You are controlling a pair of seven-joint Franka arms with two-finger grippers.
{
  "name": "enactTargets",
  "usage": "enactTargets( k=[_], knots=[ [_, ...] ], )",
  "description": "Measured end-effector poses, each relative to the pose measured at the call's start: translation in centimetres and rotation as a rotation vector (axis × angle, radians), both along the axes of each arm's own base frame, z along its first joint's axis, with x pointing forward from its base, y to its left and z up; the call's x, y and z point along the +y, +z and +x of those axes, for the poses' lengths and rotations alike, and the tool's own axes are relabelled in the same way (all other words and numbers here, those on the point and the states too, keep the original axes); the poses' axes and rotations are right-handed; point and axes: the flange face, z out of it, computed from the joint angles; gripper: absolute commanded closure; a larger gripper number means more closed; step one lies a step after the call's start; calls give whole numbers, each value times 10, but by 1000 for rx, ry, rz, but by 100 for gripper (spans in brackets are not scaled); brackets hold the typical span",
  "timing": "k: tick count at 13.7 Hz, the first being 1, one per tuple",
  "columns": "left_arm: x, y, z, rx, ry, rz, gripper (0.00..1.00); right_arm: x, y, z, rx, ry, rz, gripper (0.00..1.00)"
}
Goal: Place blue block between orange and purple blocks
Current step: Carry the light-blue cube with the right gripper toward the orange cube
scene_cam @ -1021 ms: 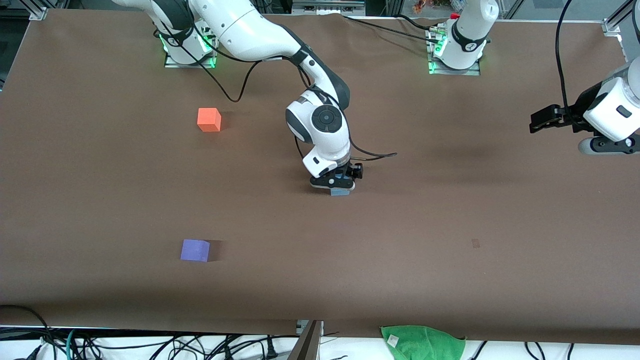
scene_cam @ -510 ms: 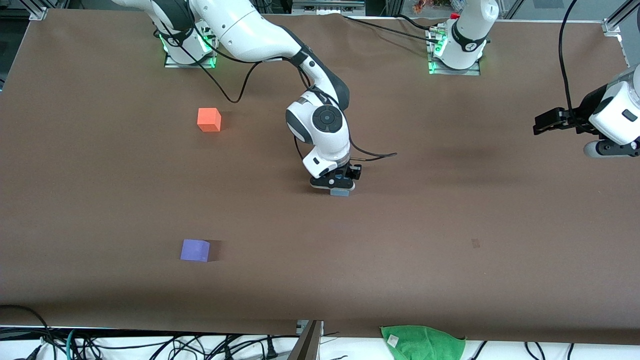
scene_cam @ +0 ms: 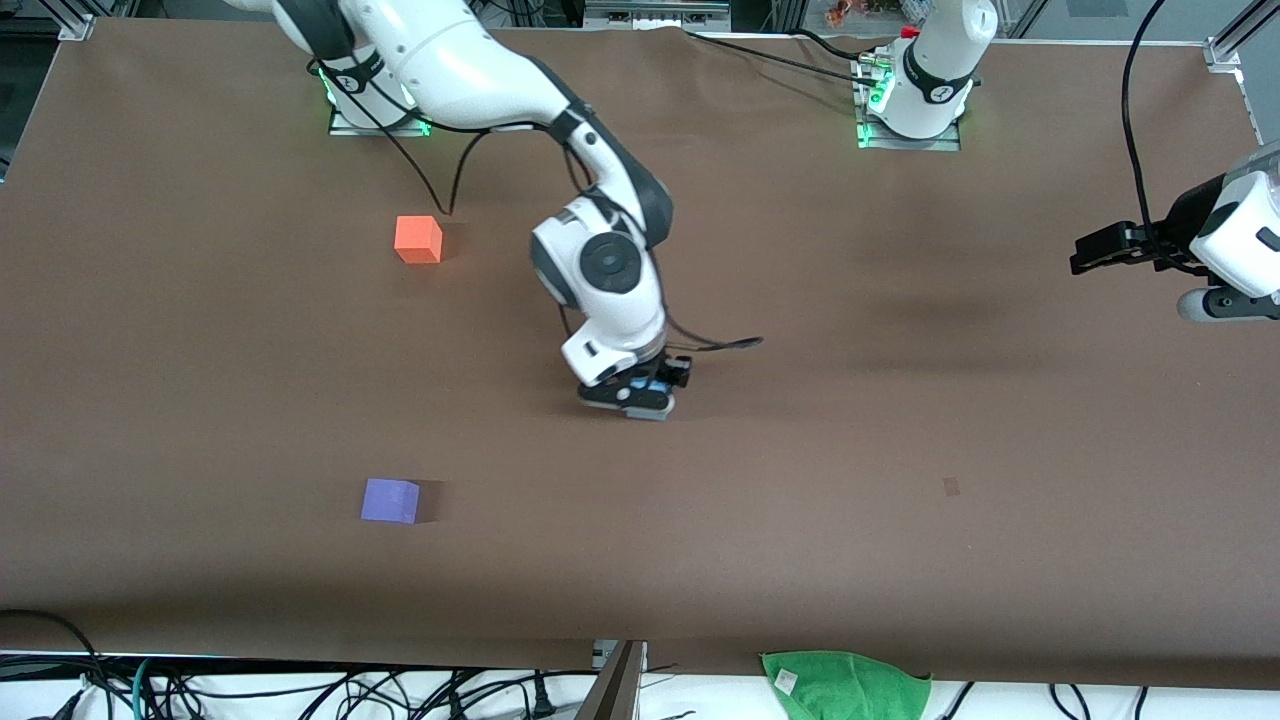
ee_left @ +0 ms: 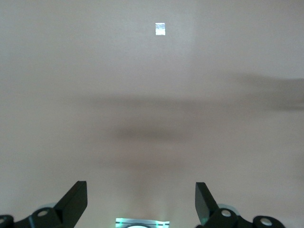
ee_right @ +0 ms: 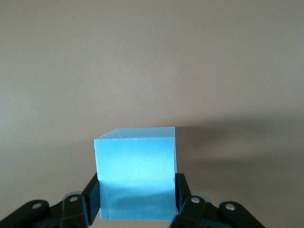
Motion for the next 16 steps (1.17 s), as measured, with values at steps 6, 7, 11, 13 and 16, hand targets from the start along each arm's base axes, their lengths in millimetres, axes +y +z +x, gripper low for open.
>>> enactTargets(
  k=[6,7,11,13,16],
  knots=[
    [3,-3,2,3,14,-32,0,-123,34,27,148,140,-61,35],
    [3,-2,2,0,14,-32,0,-148,31,24,161,162,-81,35],
    [3,5,4,-18,5,-4,0,-271,4,9,152,206,-132,35],
    [2,6,4,-19,1,3,0,-319,-25,-7,119,228,-147,35],
    [1,5,4,-18,-7,24,0,-331,-45,-24,108,229,-144,35]
  ],
)
